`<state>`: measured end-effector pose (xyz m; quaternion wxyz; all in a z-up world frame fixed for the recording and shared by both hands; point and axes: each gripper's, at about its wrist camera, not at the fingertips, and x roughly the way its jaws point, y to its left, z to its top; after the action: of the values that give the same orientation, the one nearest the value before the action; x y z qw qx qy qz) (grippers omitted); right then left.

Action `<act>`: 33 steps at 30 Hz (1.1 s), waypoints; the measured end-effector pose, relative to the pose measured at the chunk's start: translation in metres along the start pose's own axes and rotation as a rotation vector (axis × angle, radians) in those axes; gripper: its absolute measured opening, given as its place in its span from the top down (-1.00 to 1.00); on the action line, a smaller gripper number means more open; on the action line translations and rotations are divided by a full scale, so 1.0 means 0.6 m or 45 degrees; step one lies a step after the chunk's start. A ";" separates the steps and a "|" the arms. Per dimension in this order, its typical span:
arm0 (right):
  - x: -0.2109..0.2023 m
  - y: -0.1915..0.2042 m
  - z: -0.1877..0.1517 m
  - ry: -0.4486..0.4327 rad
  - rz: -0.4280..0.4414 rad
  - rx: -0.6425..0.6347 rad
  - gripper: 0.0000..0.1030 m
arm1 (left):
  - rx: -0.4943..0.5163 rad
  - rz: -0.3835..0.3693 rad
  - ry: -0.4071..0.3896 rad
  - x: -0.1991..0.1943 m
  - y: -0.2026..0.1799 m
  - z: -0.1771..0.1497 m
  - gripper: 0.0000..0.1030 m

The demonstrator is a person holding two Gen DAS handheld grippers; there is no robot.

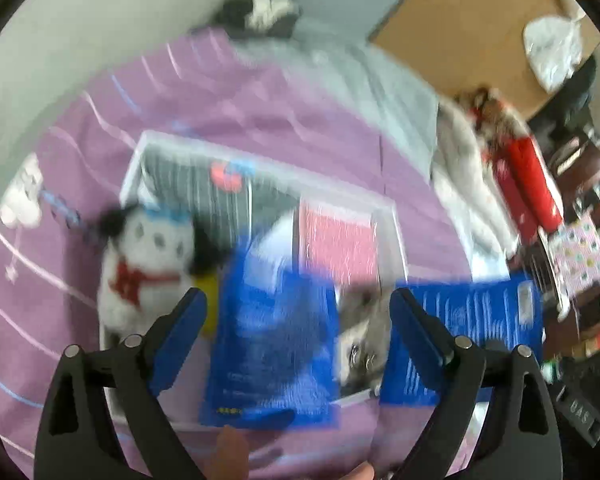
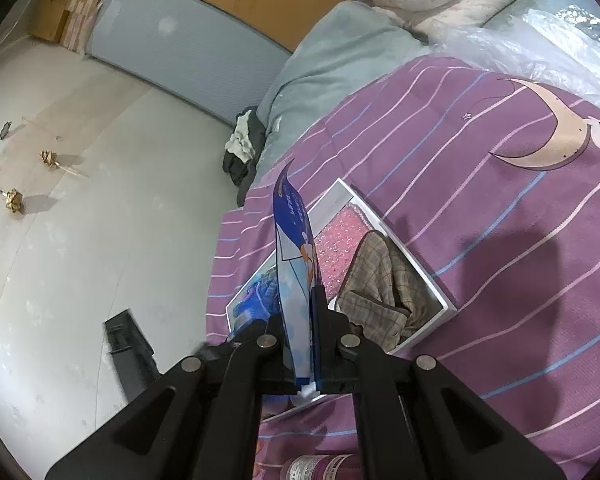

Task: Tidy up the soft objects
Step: 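Carry both blue packets over the tray, one in each gripper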

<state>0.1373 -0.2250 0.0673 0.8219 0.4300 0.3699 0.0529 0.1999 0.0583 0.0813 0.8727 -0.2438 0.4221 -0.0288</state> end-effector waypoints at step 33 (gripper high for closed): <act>0.000 -0.003 0.000 0.008 -0.008 0.010 0.95 | 0.239 0.117 0.581 0.082 -0.019 -0.070 0.80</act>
<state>0.1370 -0.2260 0.0657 0.8192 0.4319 0.3739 0.0502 0.2016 0.0191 0.0290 0.7740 -0.1293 0.6143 -0.0827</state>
